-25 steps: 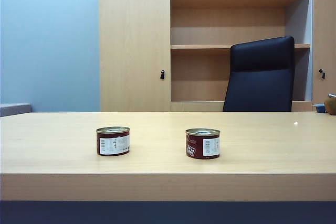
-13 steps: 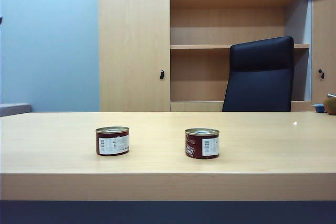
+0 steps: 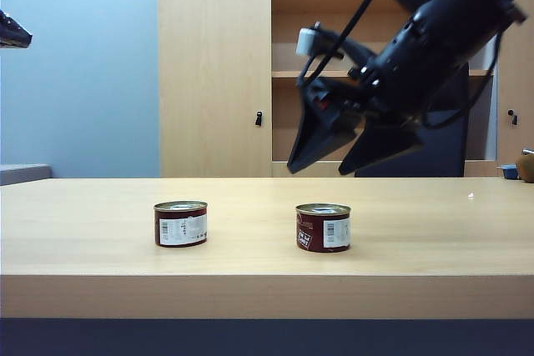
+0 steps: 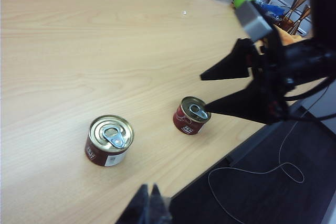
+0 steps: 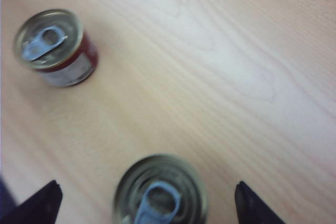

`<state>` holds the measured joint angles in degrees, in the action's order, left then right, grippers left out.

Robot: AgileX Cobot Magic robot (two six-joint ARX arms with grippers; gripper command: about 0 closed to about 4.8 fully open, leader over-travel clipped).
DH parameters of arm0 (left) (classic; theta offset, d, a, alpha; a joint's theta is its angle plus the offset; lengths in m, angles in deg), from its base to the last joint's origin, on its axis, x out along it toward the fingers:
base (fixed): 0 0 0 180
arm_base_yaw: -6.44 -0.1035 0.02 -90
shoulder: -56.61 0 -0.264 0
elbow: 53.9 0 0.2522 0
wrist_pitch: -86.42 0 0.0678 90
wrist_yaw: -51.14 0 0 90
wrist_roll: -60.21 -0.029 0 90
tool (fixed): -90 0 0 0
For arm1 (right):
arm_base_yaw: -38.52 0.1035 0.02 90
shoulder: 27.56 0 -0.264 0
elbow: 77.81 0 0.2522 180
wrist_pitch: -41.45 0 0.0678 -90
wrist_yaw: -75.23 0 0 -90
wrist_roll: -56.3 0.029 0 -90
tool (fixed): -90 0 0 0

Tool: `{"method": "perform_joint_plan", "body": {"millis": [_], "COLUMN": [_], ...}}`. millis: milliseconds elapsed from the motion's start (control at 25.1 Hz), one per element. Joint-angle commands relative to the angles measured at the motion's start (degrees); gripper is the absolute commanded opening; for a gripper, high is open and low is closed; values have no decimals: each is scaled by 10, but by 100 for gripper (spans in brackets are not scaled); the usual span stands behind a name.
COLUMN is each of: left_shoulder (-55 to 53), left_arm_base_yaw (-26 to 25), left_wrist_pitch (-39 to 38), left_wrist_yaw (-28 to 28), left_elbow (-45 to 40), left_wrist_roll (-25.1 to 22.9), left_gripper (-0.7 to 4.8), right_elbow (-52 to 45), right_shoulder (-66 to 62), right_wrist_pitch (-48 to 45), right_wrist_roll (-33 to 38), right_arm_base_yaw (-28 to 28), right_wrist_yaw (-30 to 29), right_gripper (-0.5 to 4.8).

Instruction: Stack a can of tomatoes on the right onto the can of tomatoes on the left.

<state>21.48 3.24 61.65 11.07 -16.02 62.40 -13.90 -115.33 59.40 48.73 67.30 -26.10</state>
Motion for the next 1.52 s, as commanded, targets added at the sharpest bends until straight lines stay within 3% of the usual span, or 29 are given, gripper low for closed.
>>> {"method": "perform_joint_plan", "body": {"millis": [40,239,399,598,1117,1515], "left_shoulder": [1,1,1,1,1,1], "left_arm_base_yaw": [0,0,0,0,-1,-1], "left_wrist_pitch": [3,3,3,3,4,4], "left_wrist_yaw": [4,4,-7,-64,-68,-68], "left_elbow": [2,2,2,2,2,2], "left_wrist_roll": [-2,-3,-3,-3,-3,-3], "left_gripper": [-5,-5,-5,-5,-5,-5], "right_elbow": [6,6,8,52,257,275], "right_shoulder": [-31,-70,-83,-83,-181,-220], "right_wrist_pitch": [-2,-2,-15,-19,10,46], "right_wrist_roll": [-2,-2,-2,-2,-17,-33], "right_arm_base_yaw": [1,1,2,14,82,145], "right_wrist_yaw": [1,2,3,0,21,25], "right_gripper": [474,469,338,303,305,305]}}
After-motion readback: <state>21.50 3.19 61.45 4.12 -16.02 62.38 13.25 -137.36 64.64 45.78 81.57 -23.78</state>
